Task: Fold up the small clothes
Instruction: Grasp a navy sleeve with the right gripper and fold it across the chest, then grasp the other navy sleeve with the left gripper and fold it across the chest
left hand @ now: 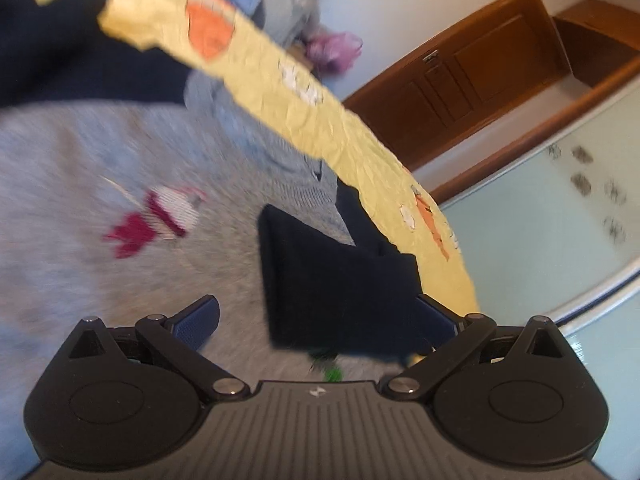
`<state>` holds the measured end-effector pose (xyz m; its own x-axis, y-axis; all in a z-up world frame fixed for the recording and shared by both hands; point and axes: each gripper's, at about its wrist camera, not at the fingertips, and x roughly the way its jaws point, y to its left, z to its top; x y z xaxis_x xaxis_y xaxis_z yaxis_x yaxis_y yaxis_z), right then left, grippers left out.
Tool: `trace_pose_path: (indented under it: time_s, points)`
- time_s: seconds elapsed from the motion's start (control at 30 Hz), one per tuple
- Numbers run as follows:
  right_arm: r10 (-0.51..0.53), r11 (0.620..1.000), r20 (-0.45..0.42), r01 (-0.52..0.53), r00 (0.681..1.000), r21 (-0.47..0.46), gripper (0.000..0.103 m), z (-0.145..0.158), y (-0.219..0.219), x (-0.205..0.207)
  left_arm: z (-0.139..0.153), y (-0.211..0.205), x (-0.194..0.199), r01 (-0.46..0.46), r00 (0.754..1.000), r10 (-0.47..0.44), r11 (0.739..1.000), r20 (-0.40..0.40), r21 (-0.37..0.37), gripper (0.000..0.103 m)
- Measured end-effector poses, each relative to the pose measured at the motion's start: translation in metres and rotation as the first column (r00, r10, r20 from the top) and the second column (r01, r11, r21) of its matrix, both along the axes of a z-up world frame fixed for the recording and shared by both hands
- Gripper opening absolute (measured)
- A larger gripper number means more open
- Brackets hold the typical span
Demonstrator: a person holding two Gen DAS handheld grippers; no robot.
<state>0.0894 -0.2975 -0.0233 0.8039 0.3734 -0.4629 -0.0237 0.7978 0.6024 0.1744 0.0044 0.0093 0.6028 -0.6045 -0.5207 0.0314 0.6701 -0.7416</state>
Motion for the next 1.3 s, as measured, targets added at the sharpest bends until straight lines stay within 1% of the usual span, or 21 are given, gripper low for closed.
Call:
trace_pose_path:
  time_s: [0.03,0.1,0.17,0.23,0.27,0.3,0.33,0.37,0.43,0.5,0.6,0.67,0.73,0.83,0.9,0.97,1.07,1.13,1.2,1.23,1.3]
  points:
    - [0.002,1.0,0.001,-0.002,1.0,0.019,0.051,-0.002,-0.003,0.0,-0.006,-0.004,0.01,0.01,1.0,-0.01,1.0,-0.02,-0.021,0.103]
    - [0.002,0.998,0.003,-0.002,1.0,0.058,0.051,-0.004,-0.008,0.0,-0.014,-0.012,0.023,0.003,0.999,-0.004,1.0,-0.05,-0.031,0.089]
    - [0.002,0.997,0.006,-0.002,1.0,0.075,0.051,-0.004,-0.009,-0.001,-0.018,-0.019,0.031,0.02,0.997,-0.021,1.0,-0.076,-0.02,0.046]
    - [0.002,0.997,0.009,-0.003,1.0,0.078,0.053,-0.003,-0.008,-0.002,-0.021,-0.027,0.037,0.034,0.994,-0.031,0.999,-0.103,0.025,0.029]
    - [0.003,0.997,0.012,-0.004,1.0,0.08,0.054,-0.003,-0.008,-0.002,-0.02,-0.029,0.04,0.043,0.995,-0.04,0.999,-0.095,0.032,0.028]
    - [0.005,0.997,0.014,-0.006,1.0,0.082,0.055,-0.003,-0.007,-0.002,-0.021,-0.031,0.042,0.049,0.995,-0.045,0.998,-0.092,0.046,0.025]
    - [0.007,0.997,0.016,-0.008,1.0,0.082,0.055,-0.003,-0.007,-0.002,-0.02,-0.032,0.044,0.053,0.994,-0.046,0.996,-0.094,0.071,0.01]
    - [0.008,0.997,0.017,-0.009,1.0,0.083,0.055,-0.002,-0.006,-0.001,-0.017,-0.034,0.046,0.055,0.995,-0.046,0.993,-0.092,0.105,0.008]
    - [0.009,0.996,0.019,-0.011,1.0,0.084,0.056,-0.002,-0.006,-0.001,-0.007,-0.036,0.044,0.049,0.998,-0.04,0.984,-0.055,0.173,0.007]
    - [0.01,0.997,0.019,-0.012,1.0,0.082,0.056,-0.002,-0.005,-0.001,0.013,-0.039,0.039,0.047,0.998,-0.055,0.97,0.024,0.237,0.007]
    - [0.01,0.997,0.019,-0.011,1.0,0.082,0.056,-0.002,-0.005,0.0,0.047,-0.024,0.027,0.007,0.982,-0.064,0.952,0.176,0.307,0.007]
    - [0.009,0.997,0.019,-0.011,1.0,0.082,0.056,-0.003,-0.006,0.0,0.058,-0.003,0.021,-0.035,0.977,-0.038,0.942,0.208,0.334,0.006]
    - [0.009,0.997,0.019,-0.011,1.0,0.082,0.056,-0.003,-0.006,0.0,0.052,0.022,0.02,-0.067,0.983,0.002,0.934,0.181,0.35,0.006]
    - [0.008,0.997,0.019,-0.009,1.0,0.079,0.056,-0.002,-0.004,0.001,0.021,0.056,0.017,-0.102,0.993,0.073,0.92,0.09,0.378,0.006]
    - [0.01,0.997,0.019,-0.011,1.0,0.073,0.057,-0.002,-0.004,0.002,0.004,0.068,0.013,-0.118,0.993,0.106,0.912,0.054,0.392,0.006]
    - [0.013,0.998,0.013,-0.014,1.0,0.058,0.058,0.0,-0.001,0.003,-0.007,0.069,0.008,-0.126,0.992,0.109,0.912,0.067,0.39,0.006]
    - [0.036,0.999,-0.021,-0.036,0.999,-0.003,0.062,0.016,0.007,0.012,-0.011,0.063,0.002,-0.139,0.988,0.094,0.892,0.124,0.431,0.006]
    - [0.064,0.998,0.022,-0.064,0.998,-0.023,0.066,0.034,0.013,0.024,-0.012,0.058,-0.003,-0.148,0.984,0.084,0.881,0.158,0.45,0.006]
    - [0.076,0.994,0.068,-0.07,0.995,-0.084,0.084,0.053,0.019,0.048,-0.016,0.057,-0.009,-0.163,0.978,0.088,0.884,0.187,0.438,0.007]
    - [0.079,0.99,0.076,-0.069,0.994,-0.127,0.087,0.059,0.024,0.065,-0.017,0.059,-0.009,-0.164,0.978,0.093,0.89,0.184,0.425,0.007]
    - [0.083,0.97,0.046,-0.07,0.995,-0.234,0.085,0.06,0.034,0.104,-0.018,0.065,-0.005,-0.168,0.979,0.109,0.909,0.171,0.382,0.008]
